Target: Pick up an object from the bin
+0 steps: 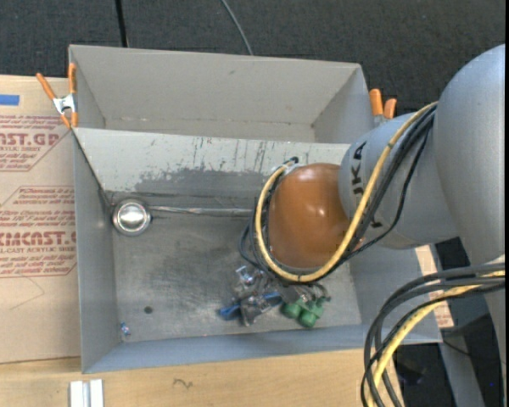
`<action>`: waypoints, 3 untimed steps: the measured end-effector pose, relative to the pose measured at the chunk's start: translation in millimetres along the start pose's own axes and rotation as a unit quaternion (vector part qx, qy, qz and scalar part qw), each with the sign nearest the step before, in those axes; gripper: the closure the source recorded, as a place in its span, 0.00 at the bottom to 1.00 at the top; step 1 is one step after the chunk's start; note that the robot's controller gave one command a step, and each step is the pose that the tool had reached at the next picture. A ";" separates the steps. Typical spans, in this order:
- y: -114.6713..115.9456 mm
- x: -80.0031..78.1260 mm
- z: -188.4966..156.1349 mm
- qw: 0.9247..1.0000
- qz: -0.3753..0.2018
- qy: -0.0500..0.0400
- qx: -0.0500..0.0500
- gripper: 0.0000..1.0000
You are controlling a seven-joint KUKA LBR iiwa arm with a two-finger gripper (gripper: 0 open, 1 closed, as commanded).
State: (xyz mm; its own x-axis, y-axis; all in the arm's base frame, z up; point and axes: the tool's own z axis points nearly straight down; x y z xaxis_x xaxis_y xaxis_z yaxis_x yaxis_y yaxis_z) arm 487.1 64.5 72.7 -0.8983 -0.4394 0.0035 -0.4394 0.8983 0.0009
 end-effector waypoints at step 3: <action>-18.4 -36.4 -340.4 0.947 -0.322 -0.003 0.001 1.00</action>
Offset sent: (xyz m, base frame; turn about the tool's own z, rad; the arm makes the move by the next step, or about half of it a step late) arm 0.0066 -0.0229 0.1209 -0.3526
